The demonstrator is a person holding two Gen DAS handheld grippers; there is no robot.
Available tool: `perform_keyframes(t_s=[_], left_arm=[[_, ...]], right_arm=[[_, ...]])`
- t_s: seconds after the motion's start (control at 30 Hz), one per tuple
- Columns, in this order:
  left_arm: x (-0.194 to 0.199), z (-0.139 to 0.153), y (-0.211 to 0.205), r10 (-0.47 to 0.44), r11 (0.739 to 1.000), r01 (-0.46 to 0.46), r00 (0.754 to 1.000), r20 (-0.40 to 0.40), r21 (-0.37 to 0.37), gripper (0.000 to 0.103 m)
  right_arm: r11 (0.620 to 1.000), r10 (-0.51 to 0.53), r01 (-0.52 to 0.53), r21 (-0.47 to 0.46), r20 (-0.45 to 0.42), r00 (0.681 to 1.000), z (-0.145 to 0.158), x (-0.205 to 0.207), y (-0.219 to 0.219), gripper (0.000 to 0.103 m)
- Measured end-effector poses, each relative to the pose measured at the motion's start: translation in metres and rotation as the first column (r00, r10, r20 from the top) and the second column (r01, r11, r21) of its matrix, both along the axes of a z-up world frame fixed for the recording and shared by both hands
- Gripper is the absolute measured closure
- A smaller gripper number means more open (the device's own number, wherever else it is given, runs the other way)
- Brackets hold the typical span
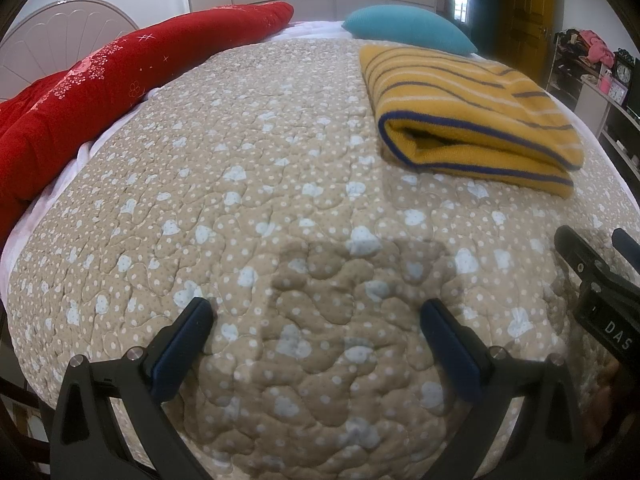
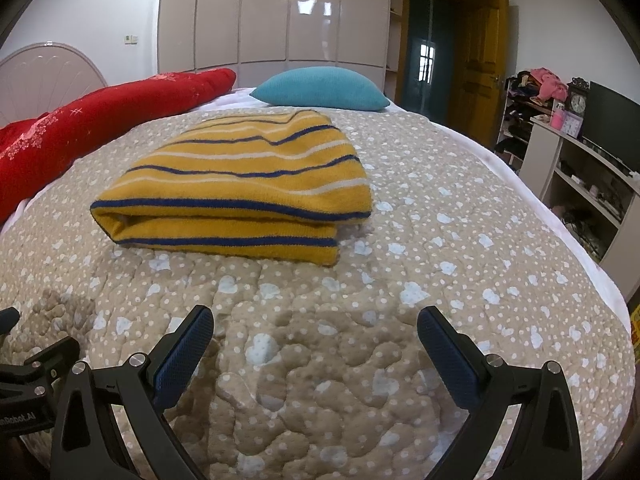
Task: Fold small clothes
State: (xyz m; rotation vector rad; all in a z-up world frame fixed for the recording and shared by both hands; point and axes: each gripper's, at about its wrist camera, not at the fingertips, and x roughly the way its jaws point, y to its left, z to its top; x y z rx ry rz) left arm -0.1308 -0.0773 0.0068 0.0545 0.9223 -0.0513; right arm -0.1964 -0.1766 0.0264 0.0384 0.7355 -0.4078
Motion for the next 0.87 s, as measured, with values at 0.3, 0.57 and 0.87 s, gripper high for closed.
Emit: perform_keyframes(t_s=[0.3, 0.57, 0.87], left_arm=[[-0.0004, 0.0002, 0.0003, -0.001, 1.000, 0.001, 1.000, 0.004, -0.003, 0.000], [0.0001, 0.0006, 0.0003, 0.004, 1.000, -0.004, 1.000, 0.005, -0.005, 0.000], [-0.0011, 0.0006, -0.0022, 0.008, 1.000, -0.008, 1.000, 0.012, -0.005, 0.000]], right_arm=[[1.000, 0.004, -0.004, 0.003, -0.001, 1.000, 0.0000, -0.0002, 0.0006, 0.000], [1.000, 0.013, -0.013, -0.005, 0.007, 1.000, 0.0014, -0.0014, 0.0047, 0.000], [1.000, 0.019, -0.019, -0.002, 0.008, 1.000, 0.0018, -0.0015, 0.0058, 0.000]])
